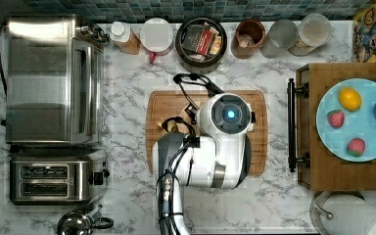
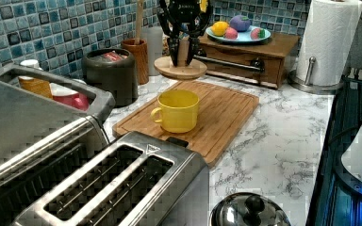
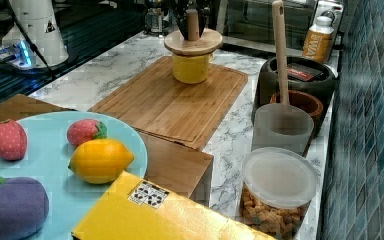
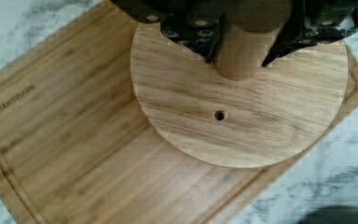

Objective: Put the lid on the tea container.

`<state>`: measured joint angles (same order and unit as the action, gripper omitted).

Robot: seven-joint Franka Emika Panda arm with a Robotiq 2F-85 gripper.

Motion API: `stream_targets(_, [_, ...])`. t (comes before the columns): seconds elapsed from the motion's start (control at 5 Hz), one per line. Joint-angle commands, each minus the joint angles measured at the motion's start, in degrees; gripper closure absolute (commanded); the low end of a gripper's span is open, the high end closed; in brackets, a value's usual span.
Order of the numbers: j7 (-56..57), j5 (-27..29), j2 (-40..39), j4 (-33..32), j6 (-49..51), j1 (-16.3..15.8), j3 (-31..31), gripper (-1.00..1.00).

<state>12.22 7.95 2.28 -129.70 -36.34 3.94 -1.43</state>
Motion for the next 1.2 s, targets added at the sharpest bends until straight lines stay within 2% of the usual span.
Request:
stream_targets(0.2, [-0.25,-0.91,4.38,13.13,-6.41,-0.80,-0.95,1.00])
stream_targets(0.4, [-0.93,-0.97,1.19,20.47,-2.43,-0.55,-1.14,1.00])
stream_targets(0.8, [-3.58,0.31,1.71,23.76,-6.87,0.06,-1.25,1.00])
stream_targets(1.0, [-4.60,-1.25,2.98,27.21,-3.14,0.35,-1.49,1.00])
stream_targets(1.2, [-5.32,-3.36,-1.89,36.56,3.74,0.22,-1.74,1.00])
